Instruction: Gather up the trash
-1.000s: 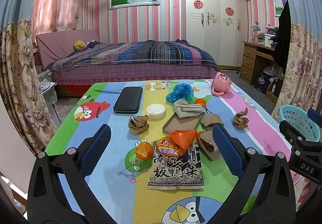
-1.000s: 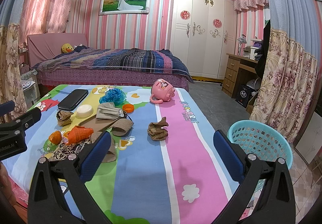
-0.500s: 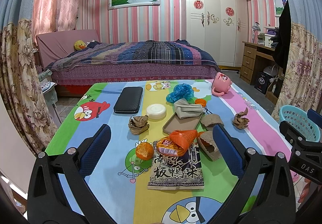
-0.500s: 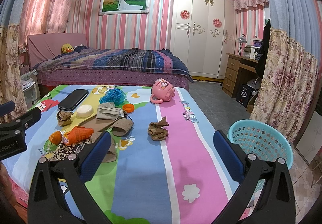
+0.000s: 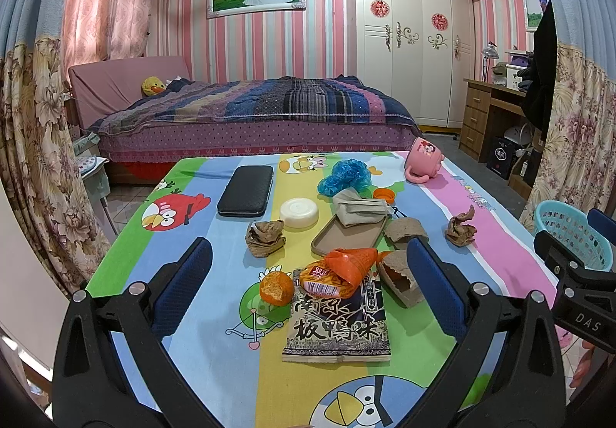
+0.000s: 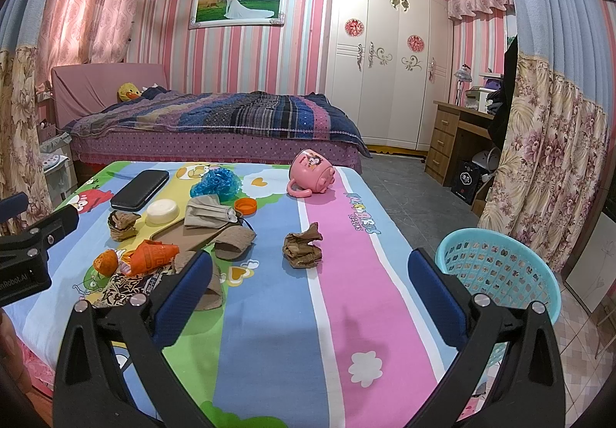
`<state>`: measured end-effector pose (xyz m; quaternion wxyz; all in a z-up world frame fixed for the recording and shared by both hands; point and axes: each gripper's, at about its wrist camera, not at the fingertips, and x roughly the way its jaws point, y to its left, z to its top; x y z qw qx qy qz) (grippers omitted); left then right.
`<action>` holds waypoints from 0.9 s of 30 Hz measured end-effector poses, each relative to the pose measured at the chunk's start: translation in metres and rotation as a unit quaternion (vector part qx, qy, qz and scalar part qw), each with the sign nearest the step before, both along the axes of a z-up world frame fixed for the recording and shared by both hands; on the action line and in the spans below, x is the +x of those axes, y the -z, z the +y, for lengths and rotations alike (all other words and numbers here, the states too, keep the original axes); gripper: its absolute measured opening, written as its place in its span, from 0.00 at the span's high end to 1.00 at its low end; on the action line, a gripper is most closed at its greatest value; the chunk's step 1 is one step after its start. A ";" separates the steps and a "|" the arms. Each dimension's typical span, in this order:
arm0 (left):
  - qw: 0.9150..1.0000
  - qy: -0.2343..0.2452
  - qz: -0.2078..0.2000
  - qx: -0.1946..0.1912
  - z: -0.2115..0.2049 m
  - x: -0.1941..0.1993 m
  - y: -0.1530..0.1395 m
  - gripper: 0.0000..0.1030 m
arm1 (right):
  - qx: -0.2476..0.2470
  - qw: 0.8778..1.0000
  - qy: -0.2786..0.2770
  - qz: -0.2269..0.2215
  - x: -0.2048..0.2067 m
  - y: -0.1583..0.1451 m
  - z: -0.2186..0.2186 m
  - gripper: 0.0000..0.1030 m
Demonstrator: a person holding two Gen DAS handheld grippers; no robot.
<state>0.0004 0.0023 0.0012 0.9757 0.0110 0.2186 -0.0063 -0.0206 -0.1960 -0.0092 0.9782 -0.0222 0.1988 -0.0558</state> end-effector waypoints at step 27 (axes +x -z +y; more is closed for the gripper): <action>1.000 0.000 0.006 -0.003 -0.002 0.003 0.004 0.05 | 0.004 1.000 0.001 -0.005 -0.001 -0.001 -0.003 0.04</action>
